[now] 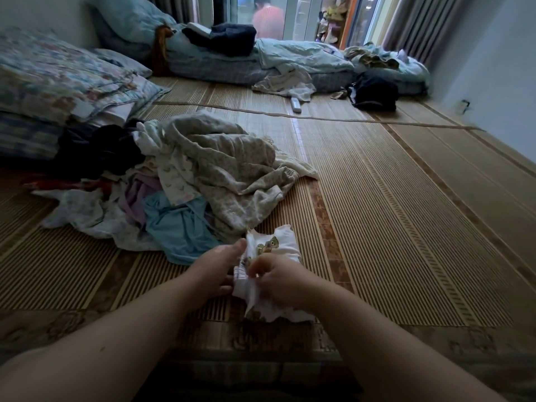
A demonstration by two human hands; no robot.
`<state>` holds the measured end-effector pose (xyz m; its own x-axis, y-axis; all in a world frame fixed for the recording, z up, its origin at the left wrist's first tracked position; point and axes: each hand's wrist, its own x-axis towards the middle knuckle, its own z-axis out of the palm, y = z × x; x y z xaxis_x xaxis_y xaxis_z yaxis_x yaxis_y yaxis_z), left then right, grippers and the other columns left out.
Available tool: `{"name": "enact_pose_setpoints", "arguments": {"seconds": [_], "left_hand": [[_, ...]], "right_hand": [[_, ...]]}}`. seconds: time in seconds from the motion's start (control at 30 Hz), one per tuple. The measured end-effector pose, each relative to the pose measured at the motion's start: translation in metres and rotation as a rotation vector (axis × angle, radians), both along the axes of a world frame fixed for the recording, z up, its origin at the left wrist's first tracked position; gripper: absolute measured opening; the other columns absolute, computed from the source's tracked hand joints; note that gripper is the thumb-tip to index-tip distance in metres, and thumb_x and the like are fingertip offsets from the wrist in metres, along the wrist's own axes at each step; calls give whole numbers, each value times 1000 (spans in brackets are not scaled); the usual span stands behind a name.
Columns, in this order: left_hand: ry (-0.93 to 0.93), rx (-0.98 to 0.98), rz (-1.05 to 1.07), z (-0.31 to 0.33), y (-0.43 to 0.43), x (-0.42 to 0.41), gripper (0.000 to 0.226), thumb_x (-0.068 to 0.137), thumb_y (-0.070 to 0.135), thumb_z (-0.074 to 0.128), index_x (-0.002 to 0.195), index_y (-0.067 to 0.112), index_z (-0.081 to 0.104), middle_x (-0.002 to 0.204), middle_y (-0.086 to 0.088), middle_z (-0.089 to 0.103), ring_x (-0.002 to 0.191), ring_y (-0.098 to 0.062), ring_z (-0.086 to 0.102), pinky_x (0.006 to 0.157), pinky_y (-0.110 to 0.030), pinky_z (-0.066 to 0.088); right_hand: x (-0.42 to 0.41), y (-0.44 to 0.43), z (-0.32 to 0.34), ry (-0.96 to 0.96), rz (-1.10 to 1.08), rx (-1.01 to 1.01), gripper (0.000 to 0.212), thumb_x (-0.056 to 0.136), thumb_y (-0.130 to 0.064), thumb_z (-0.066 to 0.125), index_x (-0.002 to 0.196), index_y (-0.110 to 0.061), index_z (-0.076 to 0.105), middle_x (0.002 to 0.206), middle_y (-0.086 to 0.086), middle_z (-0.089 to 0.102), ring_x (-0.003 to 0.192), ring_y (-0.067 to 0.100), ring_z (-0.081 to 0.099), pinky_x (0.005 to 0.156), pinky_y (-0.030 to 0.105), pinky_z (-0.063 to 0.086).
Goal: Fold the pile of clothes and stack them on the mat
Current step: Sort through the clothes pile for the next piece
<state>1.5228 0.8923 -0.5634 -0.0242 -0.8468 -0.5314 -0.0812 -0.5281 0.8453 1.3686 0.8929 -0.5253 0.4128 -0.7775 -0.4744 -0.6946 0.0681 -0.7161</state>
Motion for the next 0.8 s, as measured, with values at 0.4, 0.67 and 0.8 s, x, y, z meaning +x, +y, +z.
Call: {"name": "enact_pose_setpoints", "arguments": {"seconds": [0.4, 0.67, 0.8], "left_hand": [[-369, -288, -368, 10, -2, -26, 82, 76, 2, 64, 147, 25, 30, 139, -2, 50, 120, -16, 53, 99, -35, 48], [86, -242, -326, 38, -12, 3, 79, 58, -1, 54, 134, 20, 45, 126, -13, 57, 111, -25, 61, 85, -36, 55], [168, -42, -353, 39, -21, 4, 93, 62, 8, 73, 144, 24, 32, 124, -15, 58, 105, -29, 65, 82, -39, 56]], "right_hand": [[-36, -53, 17, 200, 30, -387, 87, 76, -12, 77, 147, -28, 30, 144, 0, 44, 125, 18, 49, 98, 30, 47], [-55, -62, 24, -186, 88, 137, 24, 81, -9, 67, 105, -4, 65, 95, 10, 69, 90, 22, 67, 78, 30, 55], [-74, -51, 17, -399, -133, 191, 34, 74, -13, 65, 107, -7, 63, 101, 19, 69, 93, 31, 67, 81, 41, 55]]}}
